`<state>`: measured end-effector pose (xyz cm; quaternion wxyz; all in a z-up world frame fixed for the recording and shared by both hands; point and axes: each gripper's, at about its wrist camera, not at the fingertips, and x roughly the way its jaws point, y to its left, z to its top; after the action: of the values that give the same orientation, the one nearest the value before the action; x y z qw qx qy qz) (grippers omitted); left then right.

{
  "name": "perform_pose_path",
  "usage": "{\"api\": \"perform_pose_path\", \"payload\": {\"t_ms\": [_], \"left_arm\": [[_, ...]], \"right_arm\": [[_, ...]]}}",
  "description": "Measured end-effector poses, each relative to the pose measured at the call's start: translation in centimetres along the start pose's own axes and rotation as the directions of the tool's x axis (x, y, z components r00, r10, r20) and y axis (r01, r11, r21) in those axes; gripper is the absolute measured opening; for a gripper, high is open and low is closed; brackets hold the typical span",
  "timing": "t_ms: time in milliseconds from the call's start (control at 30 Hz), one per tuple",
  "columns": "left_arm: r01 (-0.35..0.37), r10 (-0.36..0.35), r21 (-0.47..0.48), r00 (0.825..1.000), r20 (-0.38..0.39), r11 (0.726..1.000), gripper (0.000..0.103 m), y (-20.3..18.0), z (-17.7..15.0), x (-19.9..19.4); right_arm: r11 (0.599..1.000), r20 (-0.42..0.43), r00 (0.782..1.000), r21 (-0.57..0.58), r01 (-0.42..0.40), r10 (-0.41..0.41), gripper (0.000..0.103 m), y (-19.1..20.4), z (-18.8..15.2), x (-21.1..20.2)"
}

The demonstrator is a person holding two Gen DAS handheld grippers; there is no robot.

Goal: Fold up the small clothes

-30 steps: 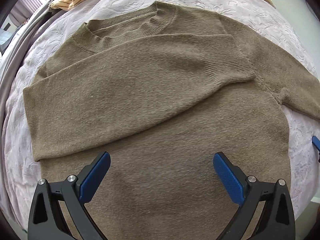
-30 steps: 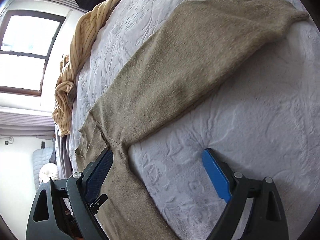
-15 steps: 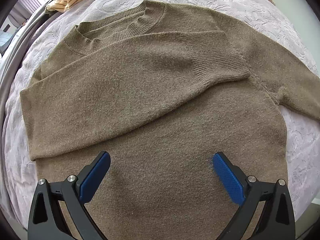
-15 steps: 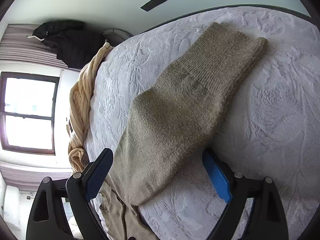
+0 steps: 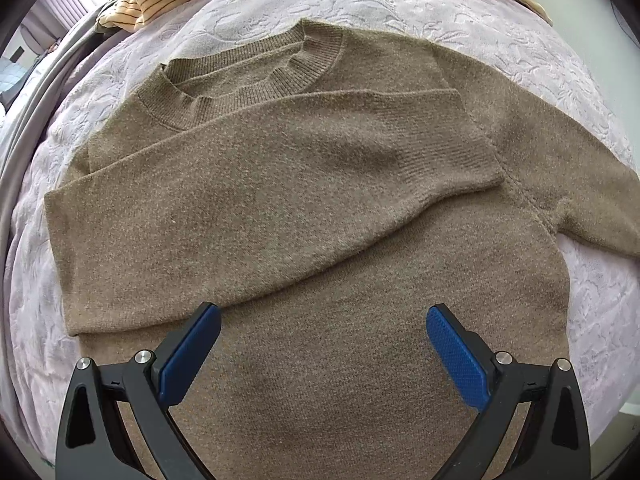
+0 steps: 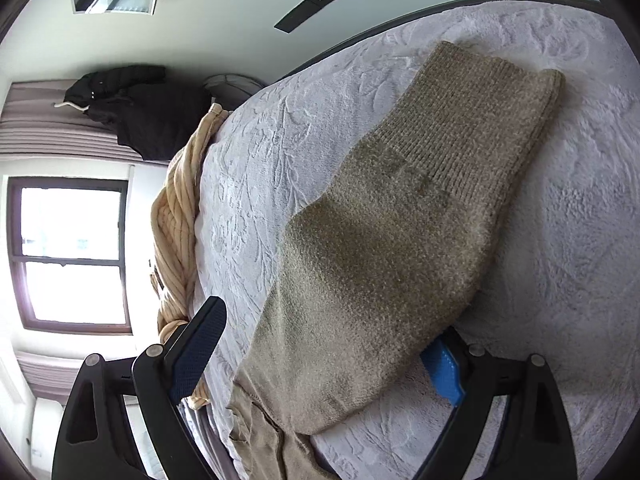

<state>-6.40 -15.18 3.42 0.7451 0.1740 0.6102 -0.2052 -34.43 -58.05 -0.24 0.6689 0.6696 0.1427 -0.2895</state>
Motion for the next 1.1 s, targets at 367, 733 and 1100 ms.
{"api": "perform_pose_path", "payload": {"t_ms": [367, 733, 1100], "left_arm": [[0.046, -0.044, -0.022, 0.995, 0.088, 0.999, 0.103, 4.9, 0.3, -3.0], [0.007, 0.020, -0.171, 0.988, 0.153, 0.985, 0.103, 14.0, -1.8, -2.4], [-0.011, 0.063, -0.330, 0.987, 0.147, 0.944, 0.103, 21.6, -4.1, -0.9]], "right_arm": [[0.992, -0.044, 0.991, -0.007, -0.128, 0.128, 0.008, 1.5, -1.0, 0.7], [0.763, -0.442, 0.891, -0.538, -0.358, 0.107, 0.009, 17.8, -13.5, 7.7], [0.661, -0.664, 0.689, -0.659, -0.358, -0.289, 0.013, 16.4, -33.1, 21.1]]}}
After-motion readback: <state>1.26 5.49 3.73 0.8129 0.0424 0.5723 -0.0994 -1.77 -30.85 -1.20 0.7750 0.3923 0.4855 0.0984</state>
